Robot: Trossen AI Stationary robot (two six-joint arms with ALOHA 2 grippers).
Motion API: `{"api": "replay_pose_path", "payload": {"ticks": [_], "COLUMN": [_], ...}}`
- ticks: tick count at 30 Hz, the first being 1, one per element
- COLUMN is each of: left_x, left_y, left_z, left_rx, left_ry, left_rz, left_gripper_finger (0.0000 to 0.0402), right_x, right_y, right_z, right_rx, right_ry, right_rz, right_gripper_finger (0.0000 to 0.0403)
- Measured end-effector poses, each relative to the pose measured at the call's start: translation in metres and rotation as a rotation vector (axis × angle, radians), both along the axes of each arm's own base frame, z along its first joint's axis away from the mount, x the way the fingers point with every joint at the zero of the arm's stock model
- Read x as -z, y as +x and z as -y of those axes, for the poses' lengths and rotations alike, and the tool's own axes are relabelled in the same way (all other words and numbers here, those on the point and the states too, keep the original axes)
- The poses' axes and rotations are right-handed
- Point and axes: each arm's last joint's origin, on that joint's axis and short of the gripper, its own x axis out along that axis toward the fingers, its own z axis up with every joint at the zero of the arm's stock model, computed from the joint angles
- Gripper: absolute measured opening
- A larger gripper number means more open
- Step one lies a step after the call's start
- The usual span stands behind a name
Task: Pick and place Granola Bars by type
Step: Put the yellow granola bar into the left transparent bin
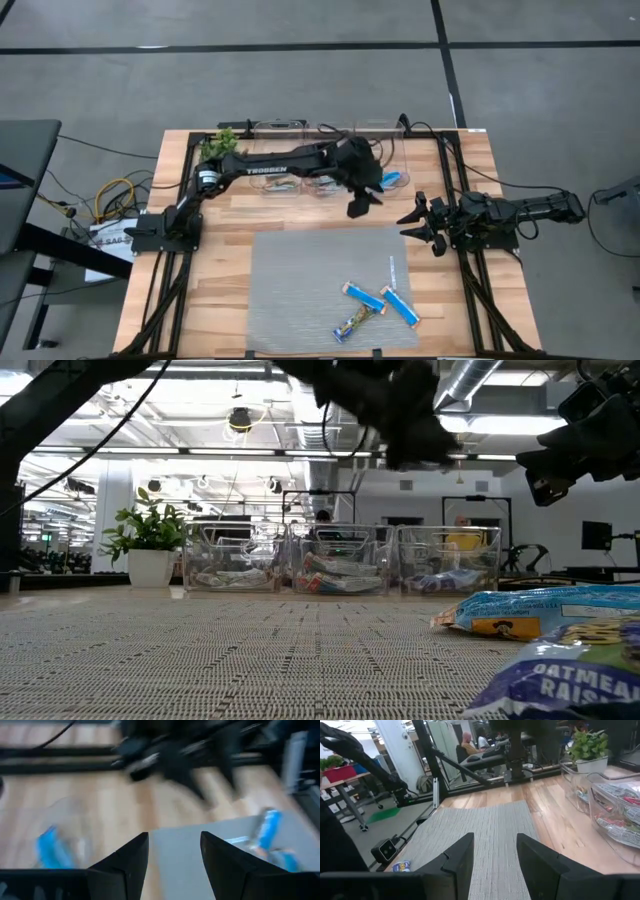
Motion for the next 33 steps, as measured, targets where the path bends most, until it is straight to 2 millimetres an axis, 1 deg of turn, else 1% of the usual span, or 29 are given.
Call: {"api": "replay_pose_path", "payload": {"ticks": [3,7,10,12,16,19,22,24,26,28,33], "left_x": [-0.020,-0.033,-0.033,-0.029,-0.024,-0.013,-0.004,0.002,0.015,0.029,0.060], "left_y": [0.002,-0.001,-0.005,-0.008,-0.010,-0.010,-0.015,-0.014,-0.018,-0.016,-0.011], "left_z": [0.025,0.065,0.098,0.117,0.146,0.169,0.191,0.205,0.217,0.229,0.248], "left_rx": [0.061,0.163,0.229,0.209,0.175,0.178,0.226,0.273,0.319,0.350,0.362], "left_ry": [-0.004,0.026,0.070,0.080,0.083,0.093,0.107,0.139,0.178,0.197,0.275], "left_rz": [0.026,0.003,-0.031,-0.081,-0.114,-0.144,-0.190,-0.182,-0.236,-0.246,-0.280], "left_gripper_finger": [0.0171,0.0171,0.0171,0.0171,0.0171,0.0171,0.0171,0.0171,0.0171,0.0171,0.0171], "right_x": [0.000,0.000,0.000,0.000,0.000,0.000,0.000,0.000,0.000,0.000,0.000], "right_y": [0.000,0.000,0.000,0.000,0.000,0.000,0.000,0.000,0.000,0.000,0.000], "right_z": [0.000,0.000,0.000,0.000,0.000,0.000,0.000,0.000,0.000,0.000,0.000], "right_rx": [0.000,0.000,0.000,0.000,0.000,0.000,0.000,0.000,0.000,0.000,0.000], "right_ry": [0.000,0.000,0.000,0.000,0.000,0.000,0.000,0.000,0.000,0.000,0.000], "right_rz": [0.000,0.000,0.000,0.000,0.000,0.000,0.000,-0.001,-0.001,0.000,0.001], "right_gripper_finger": [0.0142,0.0141,0.0143,0.0144,0.0143,0.0141,0.0142,0.0143,0.0144,0.0144,0.0141]}}
